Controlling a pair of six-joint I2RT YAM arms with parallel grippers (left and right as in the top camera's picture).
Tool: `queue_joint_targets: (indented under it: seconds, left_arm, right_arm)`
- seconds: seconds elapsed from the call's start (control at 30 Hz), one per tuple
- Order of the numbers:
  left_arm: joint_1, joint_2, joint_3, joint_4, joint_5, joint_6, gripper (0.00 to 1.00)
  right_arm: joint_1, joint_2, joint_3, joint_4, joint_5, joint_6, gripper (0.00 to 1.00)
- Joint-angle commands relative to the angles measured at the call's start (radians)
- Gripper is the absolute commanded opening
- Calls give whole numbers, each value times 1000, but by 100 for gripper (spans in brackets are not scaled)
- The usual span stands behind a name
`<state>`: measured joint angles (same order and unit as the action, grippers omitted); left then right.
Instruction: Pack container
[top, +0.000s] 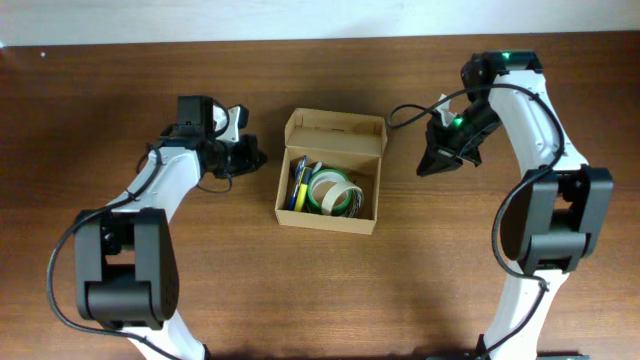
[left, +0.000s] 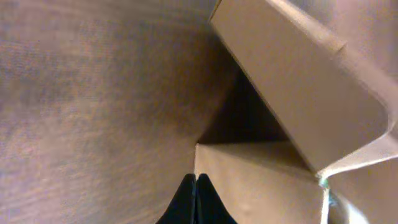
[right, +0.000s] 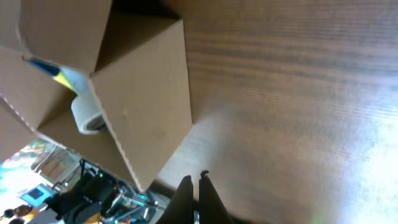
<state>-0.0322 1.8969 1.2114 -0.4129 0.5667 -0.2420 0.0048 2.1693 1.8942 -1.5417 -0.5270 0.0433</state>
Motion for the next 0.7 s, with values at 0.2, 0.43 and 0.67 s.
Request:
queue_joint_targets:
  seconds: [0.2, 0.43, 0.67]
  left_arm:
    - [2, 7, 9, 81, 49, -119, 2]
    - [2, 11, 9, 154, 53, -185, 1]
    - [-5, 111, 13, 226, 129, -245, 1]
  right_arm:
    - [-31, 100, 0, 86, -142, 43, 4]
    - [-40, 179, 0, 111, -207, 43, 4]
    - [-40, 211, 0, 137, -233, 43, 4]
